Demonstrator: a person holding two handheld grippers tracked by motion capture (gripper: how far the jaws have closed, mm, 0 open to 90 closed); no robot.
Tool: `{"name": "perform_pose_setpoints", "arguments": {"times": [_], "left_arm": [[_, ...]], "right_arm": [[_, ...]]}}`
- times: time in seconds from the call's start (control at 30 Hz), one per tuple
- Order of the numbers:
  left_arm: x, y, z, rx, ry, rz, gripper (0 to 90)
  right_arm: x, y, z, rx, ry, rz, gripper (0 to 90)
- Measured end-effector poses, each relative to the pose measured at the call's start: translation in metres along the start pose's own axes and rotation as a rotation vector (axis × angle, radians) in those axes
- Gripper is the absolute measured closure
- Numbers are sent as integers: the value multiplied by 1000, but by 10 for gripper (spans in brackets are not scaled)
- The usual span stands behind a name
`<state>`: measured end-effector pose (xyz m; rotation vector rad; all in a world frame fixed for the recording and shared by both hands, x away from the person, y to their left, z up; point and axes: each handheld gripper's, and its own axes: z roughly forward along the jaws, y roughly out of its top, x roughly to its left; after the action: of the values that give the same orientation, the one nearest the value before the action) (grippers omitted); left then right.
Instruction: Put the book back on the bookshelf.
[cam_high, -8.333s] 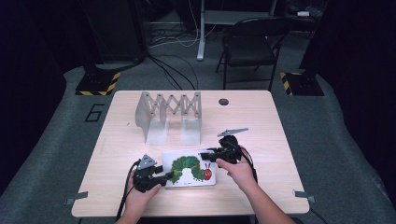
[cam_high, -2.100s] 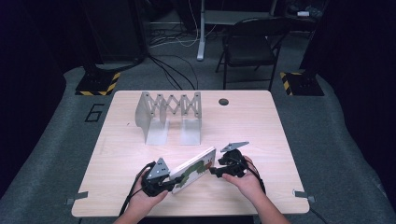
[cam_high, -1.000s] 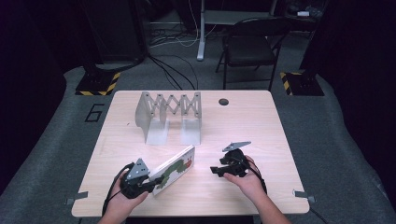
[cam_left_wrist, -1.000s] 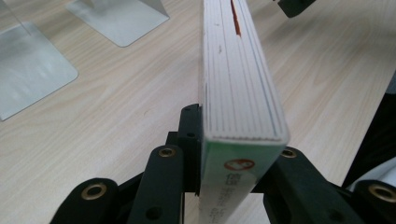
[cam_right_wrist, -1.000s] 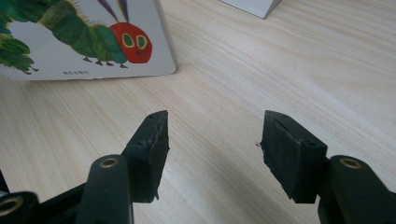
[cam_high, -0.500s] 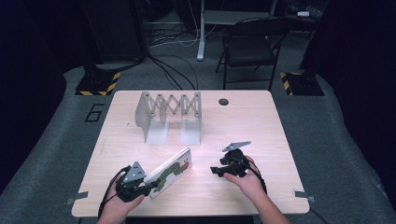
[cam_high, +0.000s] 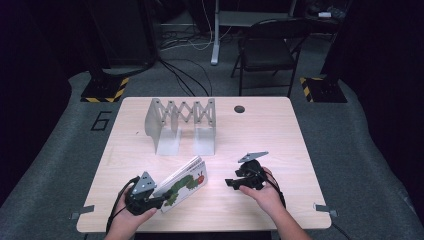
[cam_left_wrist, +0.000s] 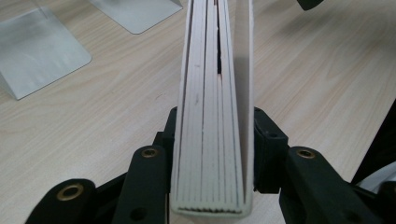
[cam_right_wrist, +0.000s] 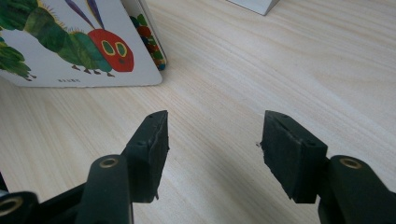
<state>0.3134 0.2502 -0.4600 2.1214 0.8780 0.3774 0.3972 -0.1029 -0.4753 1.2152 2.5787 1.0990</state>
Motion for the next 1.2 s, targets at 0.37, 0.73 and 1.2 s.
{"name": "perform_pose_setpoints", "arguments": {"times": [0.37, 0.73, 1.2], "left_arm": [[-2, 8, 8, 13, -39, -18, 593], [-5, 16, 12, 33, -27, -10, 603], [-4, 20, 17, 50, -9, -19, 618]], "right_arm": [[0, 0, 0, 5, 1, -1, 411], [1, 0, 1, 6, -1, 6, 411], [1, 0, 2, 11, 3, -5, 412]]}}
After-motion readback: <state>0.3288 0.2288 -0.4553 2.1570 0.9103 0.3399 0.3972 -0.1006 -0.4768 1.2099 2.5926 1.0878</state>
